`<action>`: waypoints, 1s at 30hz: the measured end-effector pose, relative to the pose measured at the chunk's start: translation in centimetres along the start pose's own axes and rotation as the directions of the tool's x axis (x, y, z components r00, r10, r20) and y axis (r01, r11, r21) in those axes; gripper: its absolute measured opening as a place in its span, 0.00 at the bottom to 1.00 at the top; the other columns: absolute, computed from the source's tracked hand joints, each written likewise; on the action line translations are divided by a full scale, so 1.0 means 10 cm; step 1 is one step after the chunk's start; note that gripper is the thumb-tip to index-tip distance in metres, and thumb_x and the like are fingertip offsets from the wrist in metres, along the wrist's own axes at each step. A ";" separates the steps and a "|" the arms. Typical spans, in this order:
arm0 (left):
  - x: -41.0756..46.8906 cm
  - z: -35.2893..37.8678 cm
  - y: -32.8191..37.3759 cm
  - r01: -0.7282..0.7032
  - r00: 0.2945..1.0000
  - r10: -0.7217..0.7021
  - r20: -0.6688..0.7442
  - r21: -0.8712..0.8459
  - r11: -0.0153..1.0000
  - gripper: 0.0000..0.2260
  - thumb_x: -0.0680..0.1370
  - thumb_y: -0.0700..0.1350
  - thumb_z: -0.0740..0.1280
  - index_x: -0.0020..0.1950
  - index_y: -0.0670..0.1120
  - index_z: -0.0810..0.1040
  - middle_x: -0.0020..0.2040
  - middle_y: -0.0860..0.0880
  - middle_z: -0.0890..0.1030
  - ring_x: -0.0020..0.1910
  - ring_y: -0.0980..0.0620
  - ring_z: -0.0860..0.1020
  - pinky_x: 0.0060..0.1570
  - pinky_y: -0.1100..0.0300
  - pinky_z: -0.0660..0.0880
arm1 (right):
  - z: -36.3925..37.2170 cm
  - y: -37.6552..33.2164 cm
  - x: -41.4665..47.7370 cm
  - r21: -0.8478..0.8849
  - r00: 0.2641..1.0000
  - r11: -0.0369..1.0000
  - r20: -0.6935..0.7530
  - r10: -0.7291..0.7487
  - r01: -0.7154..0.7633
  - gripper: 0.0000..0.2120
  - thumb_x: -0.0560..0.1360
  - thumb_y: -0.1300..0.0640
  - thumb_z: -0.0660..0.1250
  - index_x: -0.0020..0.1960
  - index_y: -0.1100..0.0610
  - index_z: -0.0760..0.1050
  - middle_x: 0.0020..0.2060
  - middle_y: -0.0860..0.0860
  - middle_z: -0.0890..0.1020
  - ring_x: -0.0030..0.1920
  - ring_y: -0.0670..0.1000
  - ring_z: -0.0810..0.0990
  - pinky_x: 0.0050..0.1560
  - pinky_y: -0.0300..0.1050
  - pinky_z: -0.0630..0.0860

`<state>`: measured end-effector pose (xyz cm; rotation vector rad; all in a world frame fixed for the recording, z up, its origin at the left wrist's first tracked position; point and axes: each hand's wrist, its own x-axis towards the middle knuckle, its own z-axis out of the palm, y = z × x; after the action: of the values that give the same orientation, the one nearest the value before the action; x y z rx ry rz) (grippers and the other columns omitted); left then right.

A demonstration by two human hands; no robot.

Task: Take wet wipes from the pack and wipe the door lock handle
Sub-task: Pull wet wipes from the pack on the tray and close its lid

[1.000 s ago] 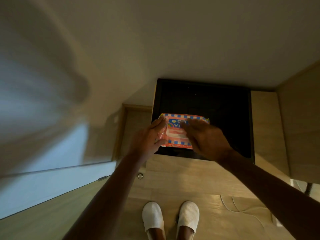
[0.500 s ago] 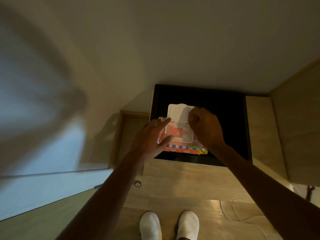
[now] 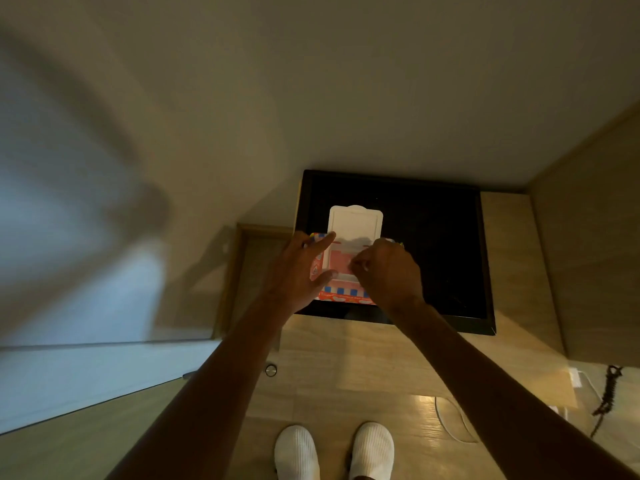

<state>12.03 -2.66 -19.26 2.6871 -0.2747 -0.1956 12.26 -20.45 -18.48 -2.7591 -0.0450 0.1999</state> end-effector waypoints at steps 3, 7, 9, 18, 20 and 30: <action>0.00 0.02 -0.01 0.001 1.000 -0.001 -0.010 -0.022 1.000 0.31 0.74 0.60 0.66 0.75 0.56 0.60 0.65 0.46 0.70 0.61 0.50 0.72 0.50 0.65 0.67 | 0.04 -0.05 0.05 0.086 0.995 0.991 0.021 0.102 -0.104 0.11 0.75 0.47 0.67 0.50 0.53 0.82 0.45 0.50 0.84 0.35 0.42 0.73 0.32 0.28 0.65; -0.01 0.01 0.00 0.002 1.000 -0.003 -0.020 -0.041 0.999 0.31 0.74 0.60 0.66 0.75 0.55 0.61 0.65 0.45 0.71 0.61 0.49 0.72 0.51 0.64 0.67 | 0.09 -0.04 0.12 0.181 0.984 0.969 0.078 0.157 -0.169 0.10 0.74 0.50 0.69 0.49 0.56 0.82 0.46 0.52 0.84 0.37 0.43 0.77 0.35 0.30 0.69; -0.01 0.02 0.00 0.003 1.000 -0.005 -0.029 -0.051 0.999 0.31 0.74 0.59 0.66 0.75 0.55 0.61 0.65 0.45 0.71 0.61 0.49 0.72 0.51 0.63 0.68 | 0.09 -0.02 0.16 0.199 0.980 0.964 0.126 0.153 -0.176 0.10 0.75 0.51 0.68 0.49 0.57 0.82 0.46 0.53 0.84 0.41 0.46 0.80 0.41 0.34 0.73; -0.06 0.03 0.02 0.021 0.999 -0.024 -0.030 -0.105 0.994 0.31 0.74 0.57 0.68 0.75 0.56 0.60 0.65 0.45 0.69 0.60 0.49 0.72 0.52 0.59 0.73 | -0.11 0.02 0.09 0.664 0.911 0.624 0.323 0.258 -0.412 0.08 0.76 0.67 0.64 0.44 0.57 0.79 0.47 0.57 0.82 0.45 0.51 0.81 0.51 0.47 0.79; -0.06 0.03 0.02 0.034 0.999 -0.036 -0.022 -0.095 0.995 0.31 0.74 0.57 0.68 0.75 0.56 0.60 0.64 0.45 0.69 0.59 0.50 0.72 0.52 0.60 0.73 | -0.15 0.04 0.05 0.754 0.891 0.477 0.362 0.274 -0.453 0.09 0.76 0.67 0.63 0.44 0.56 0.78 0.49 0.57 0.82 0.48 0.54 0.82 0.51 0.47 0.79; -0.05 0.01 0.10 0.126 0.992 -0.123 0.030 -0.109 0.986 0.32 0.74 0.55 0.69 0.75 0.56 0.61 0.62 0.44 0.69 0.59 0.49 0.72 0.55 0.57 0.73 | -0.37 0.12 -0.04 0.898 0.926 0.237 0.337 0.171 -0.370 0.10 0.80 0.61 0.58 0.47 0.52 0.78 0.49 0.50 0.83 0.49 0.49 0.80 0.46 0.42 0.75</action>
<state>11.38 -3.44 -18.86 2.5949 -0.0998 -0.2716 12.40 -22.92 -15.50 -1.4464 0.4066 0.3983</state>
